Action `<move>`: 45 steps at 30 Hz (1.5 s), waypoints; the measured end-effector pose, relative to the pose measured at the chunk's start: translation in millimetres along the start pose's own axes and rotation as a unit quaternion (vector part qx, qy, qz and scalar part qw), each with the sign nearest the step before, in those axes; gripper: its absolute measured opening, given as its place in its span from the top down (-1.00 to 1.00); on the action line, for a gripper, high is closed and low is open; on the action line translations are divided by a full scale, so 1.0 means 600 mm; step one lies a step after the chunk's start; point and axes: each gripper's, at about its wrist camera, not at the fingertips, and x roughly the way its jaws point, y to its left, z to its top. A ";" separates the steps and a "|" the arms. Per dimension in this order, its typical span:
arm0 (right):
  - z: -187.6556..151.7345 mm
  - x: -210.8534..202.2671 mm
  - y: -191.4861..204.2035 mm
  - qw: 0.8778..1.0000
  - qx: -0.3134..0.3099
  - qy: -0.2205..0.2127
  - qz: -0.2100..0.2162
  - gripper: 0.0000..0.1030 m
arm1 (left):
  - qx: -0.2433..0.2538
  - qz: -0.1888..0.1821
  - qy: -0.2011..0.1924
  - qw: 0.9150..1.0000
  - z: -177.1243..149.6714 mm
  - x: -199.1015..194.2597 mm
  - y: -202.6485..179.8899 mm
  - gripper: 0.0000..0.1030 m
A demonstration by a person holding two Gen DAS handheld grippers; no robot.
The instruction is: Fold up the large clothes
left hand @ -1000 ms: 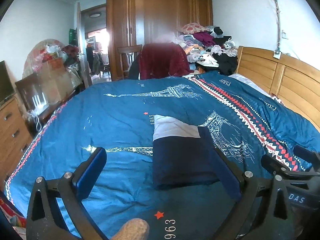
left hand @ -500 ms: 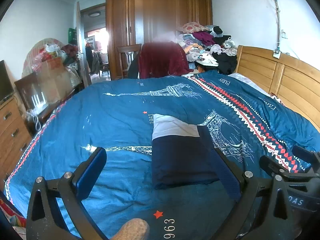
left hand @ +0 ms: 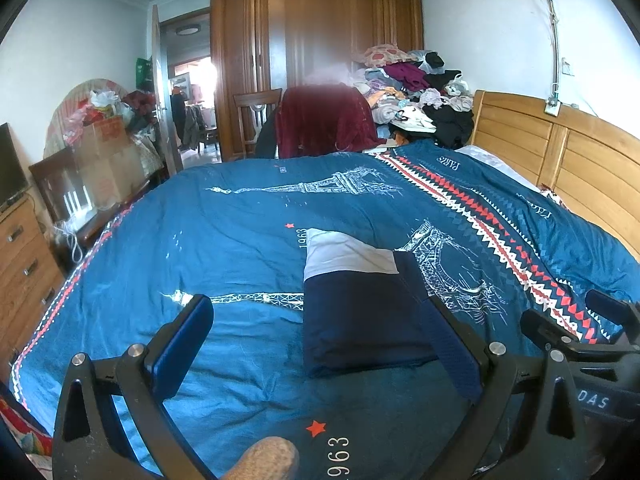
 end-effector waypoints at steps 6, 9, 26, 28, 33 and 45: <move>-0.006 0.009 0.002 1.000 -0.002 0.021 -0.008 -1.00 | 0.007 -0.002 0.001 1.000 0.001 0.002 0.000 -1.00; -0.013 -0.005 -0.002 1.000 0.003 0.019 -0.007 -1.00 | 0.007 -0.002 0.002 1.000 0.008 0.004 0.004 -1.00; -0.022 -0.060 -0.059 0.999 0.028 -0.017 0.010 -1.00 | 0.032 -0.010 -0.029 0.999 0.052 -0.036 -0.058 -1.00; -0.024 -0.059 -0.064 0.999 0.029 -0.017 0.010 -1.00 | 0.036 -0.010 -0.030 0.999 0.053 -0.039 -0.068 -1.00; -0.027 -0.056 -0.068 0.999 0.027 -0.014 0.010 -1.00 | 0.039 -0.011 -0.030 0.999 0.054 -0.040 -0.076 -1.00; -0.023 -0.039 -0.048 1.000 0.012 -0.011 0.010 -1.00 | 0.026 -0.005 -0.021 0.999 0.048 -0.026 -0.049 -1.00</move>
